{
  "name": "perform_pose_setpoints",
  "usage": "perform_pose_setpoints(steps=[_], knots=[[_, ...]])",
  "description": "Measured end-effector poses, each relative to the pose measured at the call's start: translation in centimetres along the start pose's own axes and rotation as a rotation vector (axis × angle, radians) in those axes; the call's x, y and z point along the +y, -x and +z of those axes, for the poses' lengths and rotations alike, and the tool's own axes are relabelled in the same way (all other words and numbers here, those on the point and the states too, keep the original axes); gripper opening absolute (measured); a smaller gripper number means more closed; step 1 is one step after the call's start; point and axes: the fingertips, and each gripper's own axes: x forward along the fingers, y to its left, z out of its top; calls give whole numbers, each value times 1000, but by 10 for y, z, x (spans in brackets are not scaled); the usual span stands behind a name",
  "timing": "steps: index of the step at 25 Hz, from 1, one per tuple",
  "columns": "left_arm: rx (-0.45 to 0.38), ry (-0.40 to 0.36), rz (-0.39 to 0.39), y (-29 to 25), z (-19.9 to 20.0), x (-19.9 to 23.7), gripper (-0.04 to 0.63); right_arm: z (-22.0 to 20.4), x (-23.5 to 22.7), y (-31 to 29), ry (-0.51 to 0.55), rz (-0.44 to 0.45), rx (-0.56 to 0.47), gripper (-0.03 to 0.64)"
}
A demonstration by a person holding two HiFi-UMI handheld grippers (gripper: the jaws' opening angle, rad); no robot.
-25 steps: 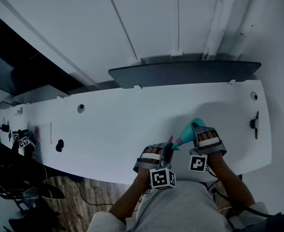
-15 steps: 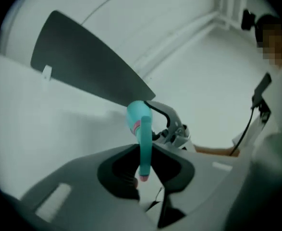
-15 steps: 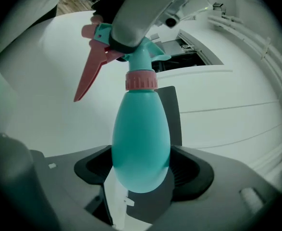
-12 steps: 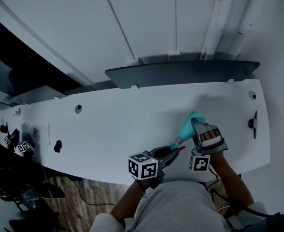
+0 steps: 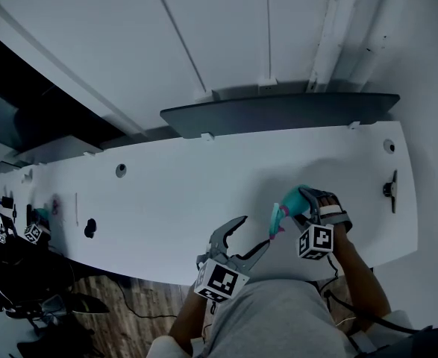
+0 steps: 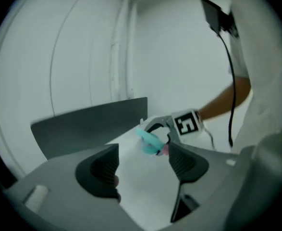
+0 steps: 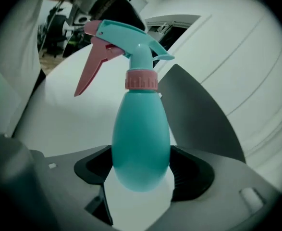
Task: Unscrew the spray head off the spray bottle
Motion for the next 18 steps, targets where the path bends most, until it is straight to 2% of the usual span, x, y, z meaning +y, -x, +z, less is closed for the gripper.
perform_pose_setpoints(steps=[3,4,5,6,7,10,13,18], knots=[[150,-687,90,4,-10,-1,304,3,18,1,-71,159,-58,374],[203,-863,93,1,-16,-3,290,6,23,3,-79,205,-74,374],[234,-975,88,-4,-21,-4,290,10,28,4,-78,247,-85,374],[240,-1034,81,-9,-23,-6,285,13,33,5,-69,283,-89,374],[231,-1061,77,-14,-23,-8,272,16,38,5,-53,312,-85,374],[193,-1089,76,-22,-16,-16,271,21,45,6,-7,365,-62,374],[173,-1111,61,-29,-14,-22,250,26,41,6,-2,364,-53,374],[147,-1098,67,-34,-13,-28,218,27,36,1,22,326,-29,374]])
